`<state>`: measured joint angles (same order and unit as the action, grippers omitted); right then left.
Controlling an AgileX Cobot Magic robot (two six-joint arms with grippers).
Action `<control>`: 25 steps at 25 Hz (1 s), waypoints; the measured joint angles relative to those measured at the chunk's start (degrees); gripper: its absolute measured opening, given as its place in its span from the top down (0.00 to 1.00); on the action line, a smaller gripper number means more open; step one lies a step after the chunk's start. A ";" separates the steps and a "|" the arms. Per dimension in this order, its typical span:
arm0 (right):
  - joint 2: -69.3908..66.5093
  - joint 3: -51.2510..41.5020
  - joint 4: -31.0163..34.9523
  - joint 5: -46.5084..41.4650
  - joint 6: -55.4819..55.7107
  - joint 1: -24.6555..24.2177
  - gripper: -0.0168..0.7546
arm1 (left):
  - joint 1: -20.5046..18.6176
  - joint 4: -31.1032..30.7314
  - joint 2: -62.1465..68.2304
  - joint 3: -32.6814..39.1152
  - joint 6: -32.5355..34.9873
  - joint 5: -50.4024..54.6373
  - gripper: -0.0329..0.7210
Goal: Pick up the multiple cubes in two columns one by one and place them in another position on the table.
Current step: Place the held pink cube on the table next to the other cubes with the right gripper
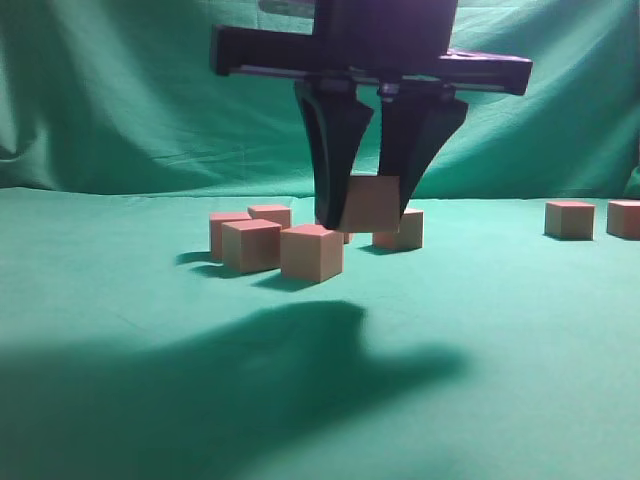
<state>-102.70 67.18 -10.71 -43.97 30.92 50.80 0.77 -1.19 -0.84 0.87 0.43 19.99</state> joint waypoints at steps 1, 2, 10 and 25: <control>-0.27 0.00 -0.02 0.44 0.54 0.00 0.65 | 0.00 0.00 0.00 0.00 0.00 0.00 0.96; -0.54 0.00 -0.16 0.86 0.80 0.00 0.65 | 0.00 0.00 0.00 0.00 0.00 0.00 0.96; -1.33 -2.93 -4.19 4.20 3.56 0.00 0.65 | 0.00 0.00 0.00 0.00 0.00 0.00 0.96; -3.08 -2.93 -5.31 5.87 3.87 -0.80 0.65 | 0.00 0.00 0.00 0.00 0.00 0.00 0.96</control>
<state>-105.78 64.25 -16.02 -38.10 34.79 50.00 0.77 -1.19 -0.84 0.87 0.43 19.99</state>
